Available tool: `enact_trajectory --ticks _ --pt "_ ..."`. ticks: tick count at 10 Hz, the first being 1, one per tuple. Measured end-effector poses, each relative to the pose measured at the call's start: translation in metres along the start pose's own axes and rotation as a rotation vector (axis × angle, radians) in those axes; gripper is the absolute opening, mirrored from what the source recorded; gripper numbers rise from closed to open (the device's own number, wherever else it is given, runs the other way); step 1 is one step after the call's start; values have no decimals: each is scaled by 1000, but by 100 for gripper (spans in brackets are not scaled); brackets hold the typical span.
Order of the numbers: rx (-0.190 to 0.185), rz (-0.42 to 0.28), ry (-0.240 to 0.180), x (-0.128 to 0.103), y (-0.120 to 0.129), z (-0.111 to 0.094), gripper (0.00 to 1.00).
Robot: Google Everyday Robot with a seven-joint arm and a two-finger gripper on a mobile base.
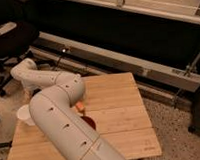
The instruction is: Place the white sponge in the ceramic cup
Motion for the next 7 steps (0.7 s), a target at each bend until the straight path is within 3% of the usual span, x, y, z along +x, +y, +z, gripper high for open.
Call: enact_trajectory --ticks 2,4,7 --pt "5 0 8 1 0 2 61" --pt "18 3 21 1 -1 3 46" --pt "40 17 8 -8 -5 -12 14"
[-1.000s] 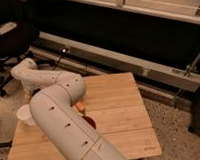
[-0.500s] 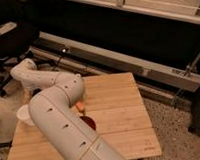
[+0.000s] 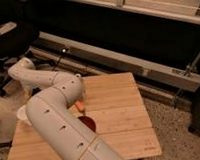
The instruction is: Place the white sponge in the ceramic cup
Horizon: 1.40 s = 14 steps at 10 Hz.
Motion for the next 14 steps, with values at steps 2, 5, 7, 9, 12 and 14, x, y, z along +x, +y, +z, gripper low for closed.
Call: enact_trajectory --ticks 2,5,7,9,12,14 --pt "-11 13 -38 -9 -2 -20 1" --pt "-59 42 -139 -19 -2 -72 0" --pt "-81 55 -211 -13 -2 -109 0" --pt "-79 58 -252 3 -2 -131 0" --pt "-83 69 -283 24 2 -146 0" --pt "-97 77 -332 31 7 -164 0"
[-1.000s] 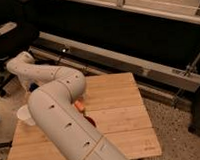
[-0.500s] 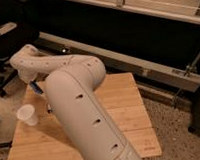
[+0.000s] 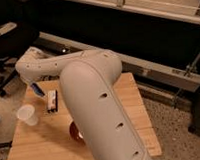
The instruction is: Place the white sponge in the ceramic cup
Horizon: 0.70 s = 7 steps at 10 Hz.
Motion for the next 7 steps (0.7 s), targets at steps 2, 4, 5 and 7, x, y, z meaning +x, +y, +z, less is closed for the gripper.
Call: enact_trajectory --ticks 2,4,5,7 --pt "-50 3 -60 0 16 -20 0" --pt "-110 8 -100 2 31 -35 0" --pt "-160 17 -117 5 42 -42 0" --pt "-257 31 -147 8 60 -57 0"
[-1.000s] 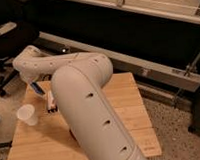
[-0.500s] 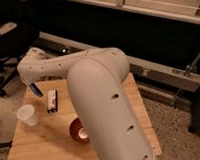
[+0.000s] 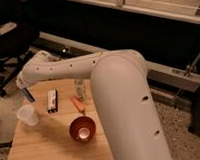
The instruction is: Place the white sponge in the ceramic cup
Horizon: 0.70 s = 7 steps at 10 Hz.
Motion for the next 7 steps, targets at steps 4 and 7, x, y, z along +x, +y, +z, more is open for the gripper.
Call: enact_trajectory --ticks 4,7 --pt "-150 2 -19 7 25 -19 0" --pt "-194 -55 -31 14 30 -29 0"
